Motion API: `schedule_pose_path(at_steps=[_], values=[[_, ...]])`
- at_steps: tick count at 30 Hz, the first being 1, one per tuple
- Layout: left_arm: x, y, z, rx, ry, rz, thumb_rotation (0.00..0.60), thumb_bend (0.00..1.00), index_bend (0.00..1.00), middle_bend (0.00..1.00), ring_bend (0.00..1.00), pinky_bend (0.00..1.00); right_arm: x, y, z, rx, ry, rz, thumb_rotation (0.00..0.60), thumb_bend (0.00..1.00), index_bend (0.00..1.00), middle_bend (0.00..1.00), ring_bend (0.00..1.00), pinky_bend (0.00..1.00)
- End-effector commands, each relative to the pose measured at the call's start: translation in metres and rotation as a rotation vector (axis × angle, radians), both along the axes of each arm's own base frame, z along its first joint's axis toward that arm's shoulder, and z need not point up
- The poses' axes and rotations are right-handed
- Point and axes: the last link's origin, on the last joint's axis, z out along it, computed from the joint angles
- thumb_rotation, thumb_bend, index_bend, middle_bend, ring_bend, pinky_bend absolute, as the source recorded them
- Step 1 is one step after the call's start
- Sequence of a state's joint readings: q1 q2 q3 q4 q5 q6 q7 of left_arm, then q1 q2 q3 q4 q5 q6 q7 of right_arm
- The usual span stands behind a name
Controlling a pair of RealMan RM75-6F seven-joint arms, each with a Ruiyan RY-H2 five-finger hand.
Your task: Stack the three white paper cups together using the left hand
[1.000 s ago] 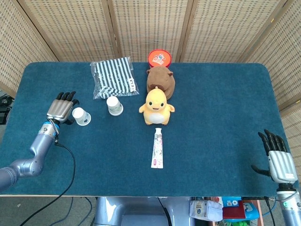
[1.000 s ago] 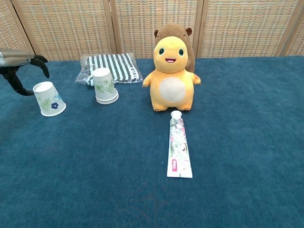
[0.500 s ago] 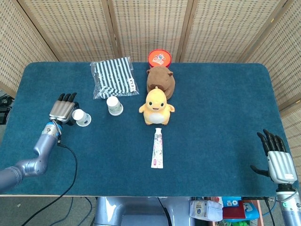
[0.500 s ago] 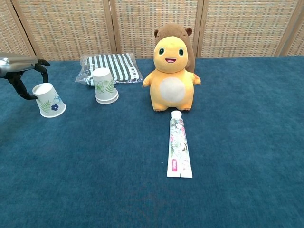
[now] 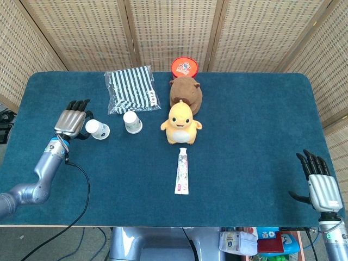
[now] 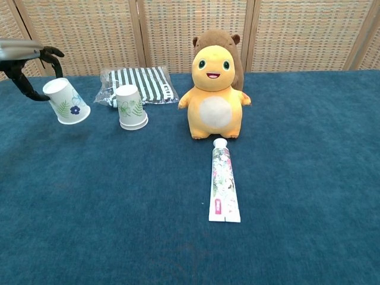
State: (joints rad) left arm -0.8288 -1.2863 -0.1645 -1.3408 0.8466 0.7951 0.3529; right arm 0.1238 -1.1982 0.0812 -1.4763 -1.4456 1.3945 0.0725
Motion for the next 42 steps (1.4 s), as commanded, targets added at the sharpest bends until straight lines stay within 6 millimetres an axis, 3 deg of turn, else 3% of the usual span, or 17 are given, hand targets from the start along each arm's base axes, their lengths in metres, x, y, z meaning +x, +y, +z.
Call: schedule_pose_path(at_steps=[1,9,10,16,42], values=[[0.027,0.0,0.023,0.04,-0.054,-0.06,0.6,0.31,0.45,0.0,0.0,0.0,0.001,0.0,-0.001,0.002,0.0,0.002,0.6,0.08,0.0,0.0,0.0,0.0],[0.06,0.007,0.031,0.063,-0.107,-0.104,0.6,0.31,0.45,0.0,0.0,0.0,-0.001,-0.001,-0.002,0.011,-0.005,-0.001,0.6,0.08,0.0,0.0,0.0,0.0],[0.073,0.012,0.03,0.075,-0.12,-0.129,0.6,0.31,0.45,0.0,0.0,0.0,-0.002,-0.001,-0.001,0.007,-0.013,-0.005,0.6,0.08,0.0,0.0,0.0,0.0],[0.085,0.024,0.019,0.071,-0.097,-0.114,0.6,0.31,0.45,0.0,0.0,0.0,-0.006,-0.003,0.001,0.008,-0.026,-0.015,0.6,0.08,0.0,0.0,0.0,0.0],[0.095,0.044,-0.022,0.003,-0.042,-0.054,0.6,0.31,0.45,0.0,0.0,0.0,-0.012,-0.007,0.002,0.008,-0.055,-0.035,0.6,0.08,0.0,0.0,0.0,0.0]])
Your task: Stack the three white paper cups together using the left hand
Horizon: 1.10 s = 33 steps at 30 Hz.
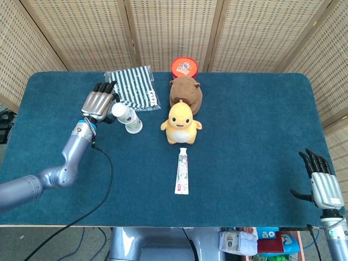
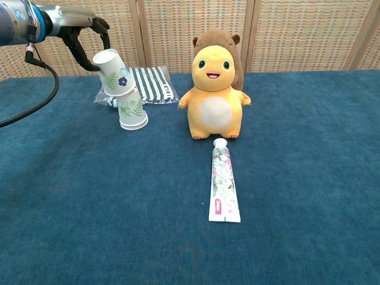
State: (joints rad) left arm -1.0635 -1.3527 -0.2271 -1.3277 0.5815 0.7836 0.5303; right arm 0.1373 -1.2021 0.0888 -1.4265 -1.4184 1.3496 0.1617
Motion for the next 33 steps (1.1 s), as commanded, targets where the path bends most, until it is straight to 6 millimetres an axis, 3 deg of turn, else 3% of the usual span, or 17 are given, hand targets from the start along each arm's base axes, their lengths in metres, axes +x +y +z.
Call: schedule_pose_path(at_steps=[1,6,8,12,15,21,30,33], values=[[0.0,0.002,-0.006,-0.012,-0.007,0.015,0.6,0.31,0.45,0.0,0.0,0.0,0.0,0.0,0.001,-0.002,-0.011,0.001,0.6,0.08,0.0,0.0,0.0,0.0],[0.0,0.005,-0.016,-0.025,0.007,0.018,0.6,0.31,0.44,0.0,0.0,0.0,0.0,0.0,0.003,-0.006,-0.021,0.003,0.6,0.08,0.0,0.0,0.0,0.0],[0.001,0.006,-0.023,-0.035,0.009,0.017,0.6,0.31,0.37,0.0,0.0,0.0,-0.001,-0.001,0.002,0.0,-0.021,-0.002,0.6,0.08,0.0,0.0,0.0,0.0],[0.0,0.009,-0.027,-0.023,0.011,0.017,0.6,0.31,0.14,0.0,0.0,0.0,-0.001,-0.001,0.001,0.006,-0.021,-0.002,0.6,0.08,0.0,0.0,0.0,0.0],[0.0,0.01,-0.028,-0.017,-0.002,0.019,0.6,0.31,0.05,0.0,0.0,0.0,-0.001,-0.001,0.001,0.005,-0.022,-0.002,0.6,0.08,0.0,0.0,0.0,0.0],[-0.005,0.0,-0.022,0.008,-0.046,-0.008,0.6,0.31,0.02,0.0,0.0,0.0,-0.002,-0.002,-0.001,0.012,-0.016,-0.01,0.6,0.08,0.0,0.0,0.0,0.0],[-0.036,-0.061,-0.008,0.059,-0.115,-0.143,0.6,0.31,0.02,0.0,0.0,0.0,-0.002,-0.002,-0.003,0.022,0.004,-0.01,0.6,0.08,0.0,0.0,0.0,0.0],[-0.065,-0.106,-0.001,0.095,-0.131,-0.19,0.6,0.31,0.02,0.0,0.0,0.0,-0.001,-0.002,-0.006,0.026,0.021,-0.01,0.6,0.08,0.0,0.0,0.0,0.0]])
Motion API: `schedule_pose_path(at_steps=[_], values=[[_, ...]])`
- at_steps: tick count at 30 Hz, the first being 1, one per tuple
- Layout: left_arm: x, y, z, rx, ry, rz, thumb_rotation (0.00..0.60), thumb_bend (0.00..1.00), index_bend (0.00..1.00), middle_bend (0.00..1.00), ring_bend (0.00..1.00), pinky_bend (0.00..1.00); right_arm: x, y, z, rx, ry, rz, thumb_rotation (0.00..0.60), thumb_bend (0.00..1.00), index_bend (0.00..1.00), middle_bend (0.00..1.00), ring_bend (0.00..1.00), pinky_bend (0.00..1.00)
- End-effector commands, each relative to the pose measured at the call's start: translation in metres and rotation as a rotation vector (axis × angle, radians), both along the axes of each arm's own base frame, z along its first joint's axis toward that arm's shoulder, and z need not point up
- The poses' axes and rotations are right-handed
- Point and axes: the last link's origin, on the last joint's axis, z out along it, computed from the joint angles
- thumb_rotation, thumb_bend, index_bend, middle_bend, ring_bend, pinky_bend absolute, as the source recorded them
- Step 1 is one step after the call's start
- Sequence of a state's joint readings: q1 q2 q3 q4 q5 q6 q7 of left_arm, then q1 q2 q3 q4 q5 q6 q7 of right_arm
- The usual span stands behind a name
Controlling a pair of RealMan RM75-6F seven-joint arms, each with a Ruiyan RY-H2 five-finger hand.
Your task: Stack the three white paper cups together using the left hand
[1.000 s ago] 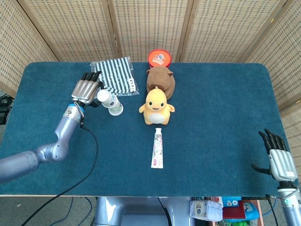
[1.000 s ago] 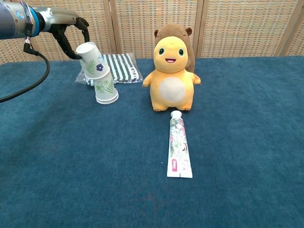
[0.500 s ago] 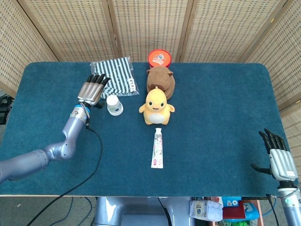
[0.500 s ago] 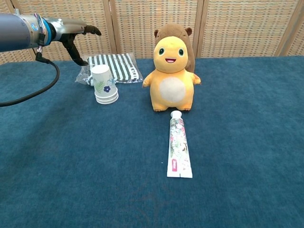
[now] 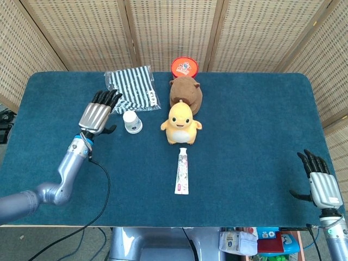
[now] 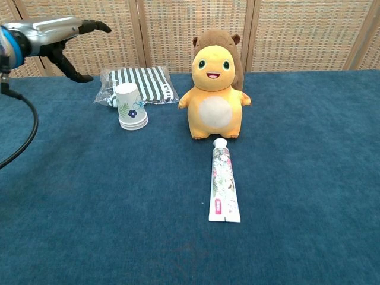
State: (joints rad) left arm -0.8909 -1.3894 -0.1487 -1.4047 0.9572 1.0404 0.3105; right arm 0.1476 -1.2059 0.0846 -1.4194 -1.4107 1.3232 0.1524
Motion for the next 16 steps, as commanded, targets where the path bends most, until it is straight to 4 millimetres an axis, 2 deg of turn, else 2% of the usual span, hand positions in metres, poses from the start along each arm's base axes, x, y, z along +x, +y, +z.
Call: schedule_pose_path(at_steps=[1,3,4,6,10,16], values=[[-0.044,-0.067,0.011,0.04,-0.048,-0.052,0.6,0.31,0.02,0.0,0.0,0.0,0.001,0.0,-0.003,0.002,0.014,0.001,0.6,0.08,0.0,0.0,0.0,0.0],[-0.059,-0.087,0.013,0.063,-0.047,-0.056,0.6,0.31,0.01,0.0,0.0,0.0,0.002,0.0,-0.003,-0.001,0.02,0.004,0.6,0.08,0.0,0.0,0.0,0.0],[-0.074,-0.106,0.015,0.082,-0.037,-0.045,0.6,0.31,0.0,0.0,0.0,0.0,0.004,0.001,-0.003,-0.008,0.025,0.01,0.6,0.08,0.0,0.0,0.0,0.0],[-0.084,-0.12,0.016,0.102,-0.036,-0.042,0.6,0.31,0.0,0.0,0.0,0.0,0.006,0.001,-0.003,-0.015,0.026,0.015,0.6,0.08,0.0,0.0,0.0,0.0],[-0.116,-0.16,0.016,0.144,-0.036,0.012,0.6,0.31,0.0,0.0,0.0,0.0,0.013,0.003,-0.003,-0.027,0.035,0.039,0.6,0.08,0.0,0.0,0.0,0.0],[-0.14,-0.191,0.017,0.191,-0.065,0.063,0.6,0.31,0.0,0.0,0.0,0.0,0.016,0.005,-0.005,-0.025,0.049,0.046,0.6,0.08,0.0,0.0,0.0,0.0]])
